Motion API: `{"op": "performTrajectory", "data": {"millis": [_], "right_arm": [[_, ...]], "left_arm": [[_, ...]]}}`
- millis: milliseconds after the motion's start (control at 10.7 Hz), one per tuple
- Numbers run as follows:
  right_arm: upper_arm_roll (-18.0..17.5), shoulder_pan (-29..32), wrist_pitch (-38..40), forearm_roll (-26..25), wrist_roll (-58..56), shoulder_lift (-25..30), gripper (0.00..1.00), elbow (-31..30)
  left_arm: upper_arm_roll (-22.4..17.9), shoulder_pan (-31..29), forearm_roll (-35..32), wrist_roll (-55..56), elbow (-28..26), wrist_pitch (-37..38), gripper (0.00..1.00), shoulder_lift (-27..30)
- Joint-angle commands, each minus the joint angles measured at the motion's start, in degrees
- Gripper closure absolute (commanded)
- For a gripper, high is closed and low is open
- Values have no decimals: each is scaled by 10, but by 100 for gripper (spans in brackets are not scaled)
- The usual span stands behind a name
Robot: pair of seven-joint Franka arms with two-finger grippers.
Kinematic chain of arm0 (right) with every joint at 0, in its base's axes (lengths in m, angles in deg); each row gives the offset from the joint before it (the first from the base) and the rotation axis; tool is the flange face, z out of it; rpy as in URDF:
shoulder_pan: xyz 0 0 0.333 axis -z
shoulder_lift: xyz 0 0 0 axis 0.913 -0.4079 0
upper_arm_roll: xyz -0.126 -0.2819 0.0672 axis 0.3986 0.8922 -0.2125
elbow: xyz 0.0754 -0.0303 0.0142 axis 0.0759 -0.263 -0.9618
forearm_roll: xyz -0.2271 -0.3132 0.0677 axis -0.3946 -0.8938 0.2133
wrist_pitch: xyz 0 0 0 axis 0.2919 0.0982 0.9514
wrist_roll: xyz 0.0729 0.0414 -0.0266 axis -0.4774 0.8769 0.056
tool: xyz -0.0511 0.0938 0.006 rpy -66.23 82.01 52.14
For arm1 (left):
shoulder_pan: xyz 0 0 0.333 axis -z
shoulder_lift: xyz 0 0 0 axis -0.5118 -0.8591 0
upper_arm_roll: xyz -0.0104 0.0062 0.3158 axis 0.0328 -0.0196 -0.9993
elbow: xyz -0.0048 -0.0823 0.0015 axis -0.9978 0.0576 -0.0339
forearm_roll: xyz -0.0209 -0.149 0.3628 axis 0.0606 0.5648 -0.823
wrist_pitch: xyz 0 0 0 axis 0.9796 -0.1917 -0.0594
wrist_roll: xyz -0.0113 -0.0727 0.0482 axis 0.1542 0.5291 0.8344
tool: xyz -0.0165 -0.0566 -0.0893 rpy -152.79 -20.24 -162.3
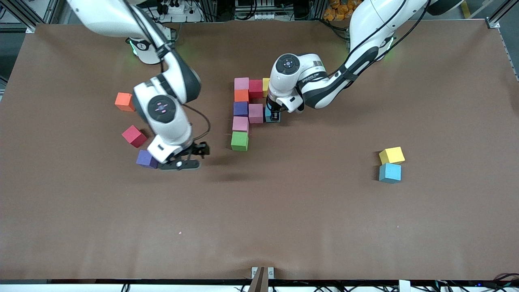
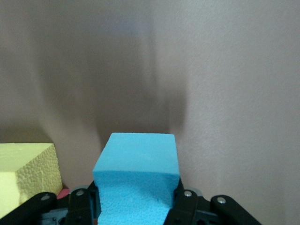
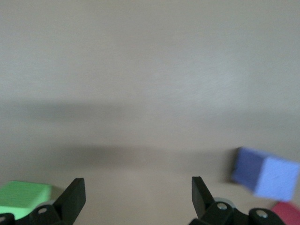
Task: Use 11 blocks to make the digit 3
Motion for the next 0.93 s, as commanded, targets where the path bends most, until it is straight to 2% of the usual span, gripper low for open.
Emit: {"op": "performTrajectory", "data": {"millis": [0, 373, 746, 839], "right_arm": [[-7, 38, 1, 10, -75, 25, 0, -27], [-10, 78, 2, 10, -146, 31, 0, -28], [-10, 126, -5, 10, -328, 37, 0, -50], [-10, 133, -16, 10, -390, 32, 0, -57]], "left_arm": [[-4, 15, -45, 132, 8, -9, 90, -9], [-9, 15, -45, 132, 10, -21, 90, -18], [-36, 40, -45, 154, 27, -21, 86, -26], [-38, 44, -46, 154, 27, -21, 66, -26]]}}
